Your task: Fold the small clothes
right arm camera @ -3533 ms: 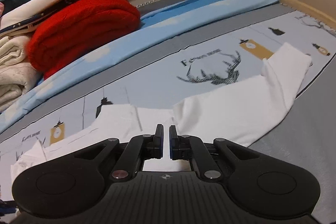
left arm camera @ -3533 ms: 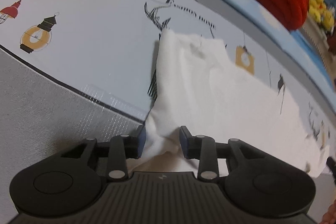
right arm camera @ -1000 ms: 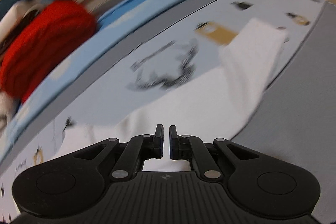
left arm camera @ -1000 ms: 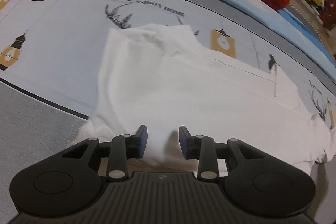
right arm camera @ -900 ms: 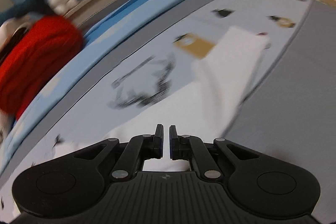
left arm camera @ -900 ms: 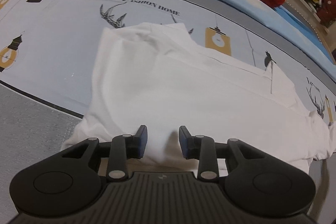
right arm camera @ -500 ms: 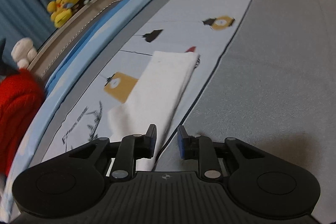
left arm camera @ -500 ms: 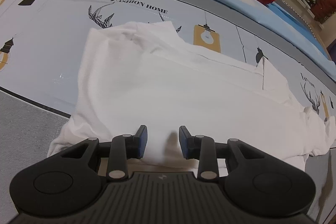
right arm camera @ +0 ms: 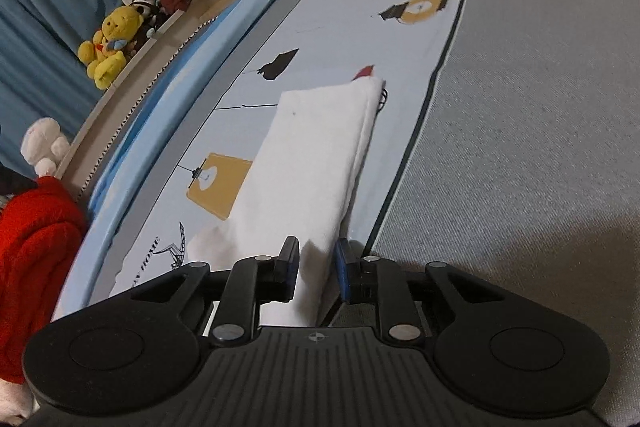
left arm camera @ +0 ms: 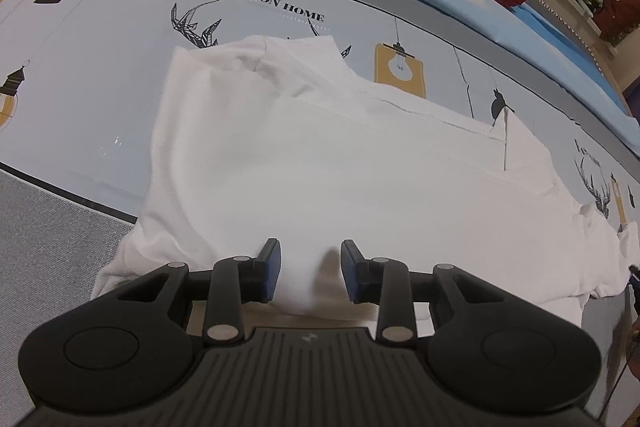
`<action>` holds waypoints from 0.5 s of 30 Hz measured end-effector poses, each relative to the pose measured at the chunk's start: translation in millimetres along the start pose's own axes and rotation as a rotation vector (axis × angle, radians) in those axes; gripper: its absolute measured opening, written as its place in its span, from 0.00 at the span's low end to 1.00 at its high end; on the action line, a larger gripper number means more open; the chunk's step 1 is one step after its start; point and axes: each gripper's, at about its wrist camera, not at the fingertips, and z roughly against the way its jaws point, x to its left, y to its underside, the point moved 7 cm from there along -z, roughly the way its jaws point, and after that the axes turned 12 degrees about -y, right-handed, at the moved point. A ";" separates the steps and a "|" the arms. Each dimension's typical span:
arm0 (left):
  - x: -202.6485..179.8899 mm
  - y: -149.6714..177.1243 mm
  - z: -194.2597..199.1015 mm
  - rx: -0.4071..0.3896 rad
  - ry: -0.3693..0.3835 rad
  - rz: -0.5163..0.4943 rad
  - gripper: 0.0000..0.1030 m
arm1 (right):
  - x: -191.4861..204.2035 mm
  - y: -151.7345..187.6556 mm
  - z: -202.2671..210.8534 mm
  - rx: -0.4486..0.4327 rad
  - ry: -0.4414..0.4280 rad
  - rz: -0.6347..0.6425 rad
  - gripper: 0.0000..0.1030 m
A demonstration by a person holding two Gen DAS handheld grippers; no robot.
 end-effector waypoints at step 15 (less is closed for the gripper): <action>61.2 -33.8 41.1 -0.070 0.036 0.174 0.35 | 302.7 136.4 128.0 -0.013 -0.346 0.747 0.05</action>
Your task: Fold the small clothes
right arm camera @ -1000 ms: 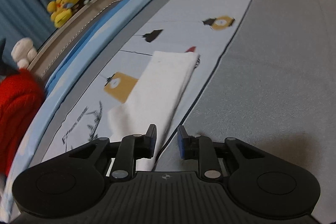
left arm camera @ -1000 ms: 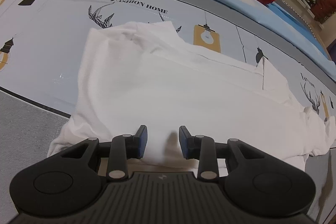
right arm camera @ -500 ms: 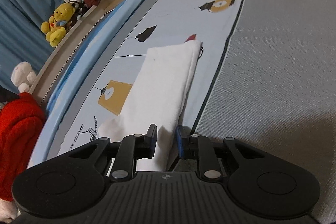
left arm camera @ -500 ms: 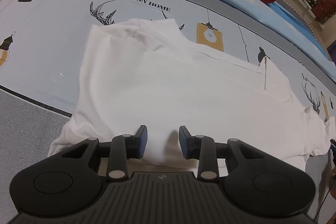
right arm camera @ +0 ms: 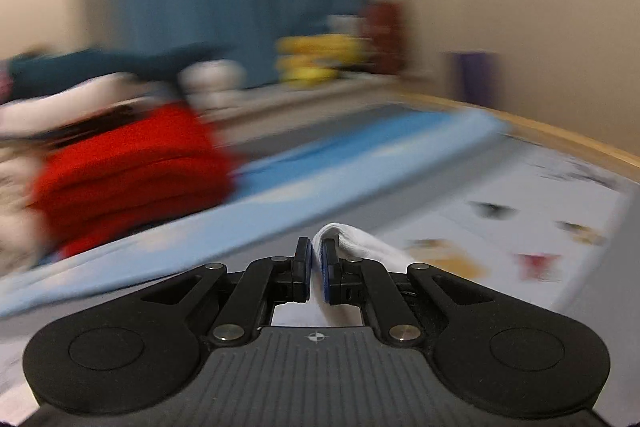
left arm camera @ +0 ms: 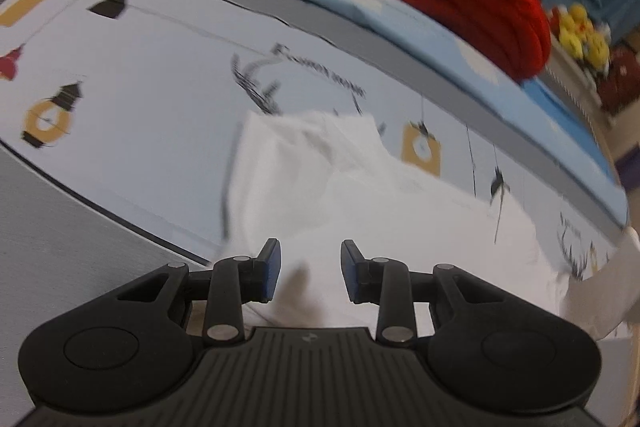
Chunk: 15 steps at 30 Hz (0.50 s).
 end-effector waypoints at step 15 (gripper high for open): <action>14.0 -2.1 4.4 -0.004 0.000 0.034 0.35 | 134.1 151.8 -9.5 0.506 -0.296 -0.096 0.21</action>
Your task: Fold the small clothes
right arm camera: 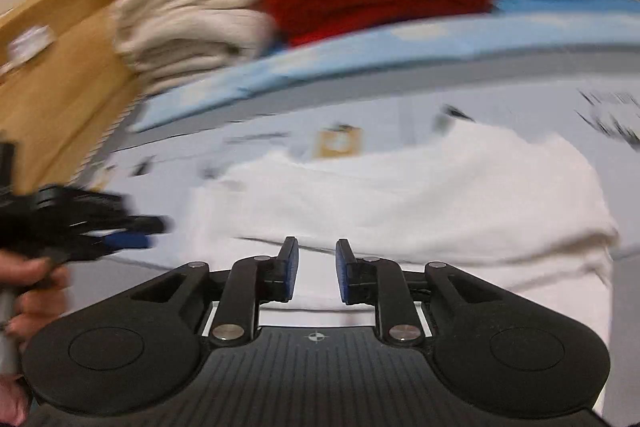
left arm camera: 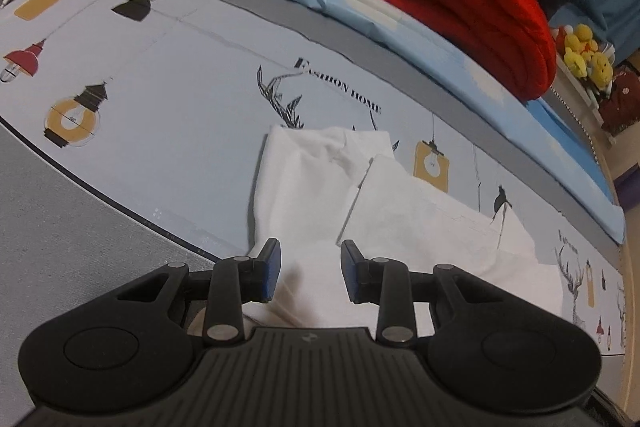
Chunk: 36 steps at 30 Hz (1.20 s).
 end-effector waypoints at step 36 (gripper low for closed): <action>-51.1 -13.6 5.4 -0.167 0.076 -0.057 0.02 | -154.4 -38.8 37.7 -0.282 0.175 -0.540 0.23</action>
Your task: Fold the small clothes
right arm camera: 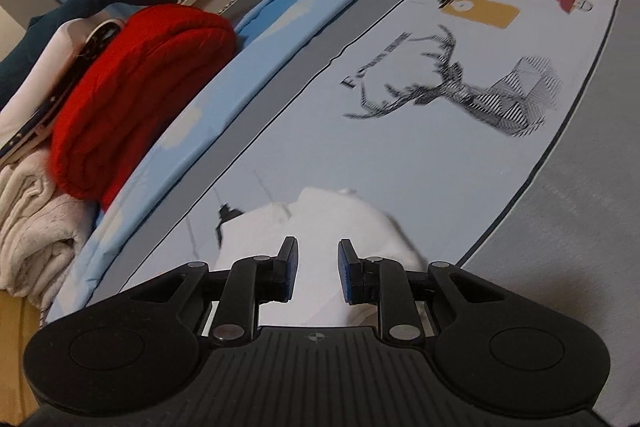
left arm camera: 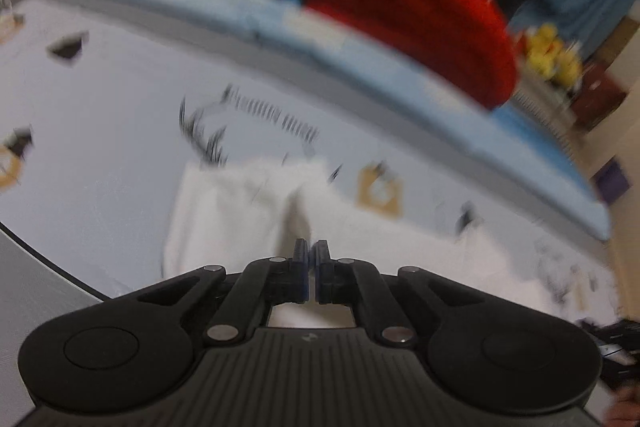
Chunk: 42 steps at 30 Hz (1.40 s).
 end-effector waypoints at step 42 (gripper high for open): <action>12.9 43.5 -37.4 0.261 -0.092 0.003 0.26 | -26.7 34.7 -37.3 0.205 0.190 -0.002 0.27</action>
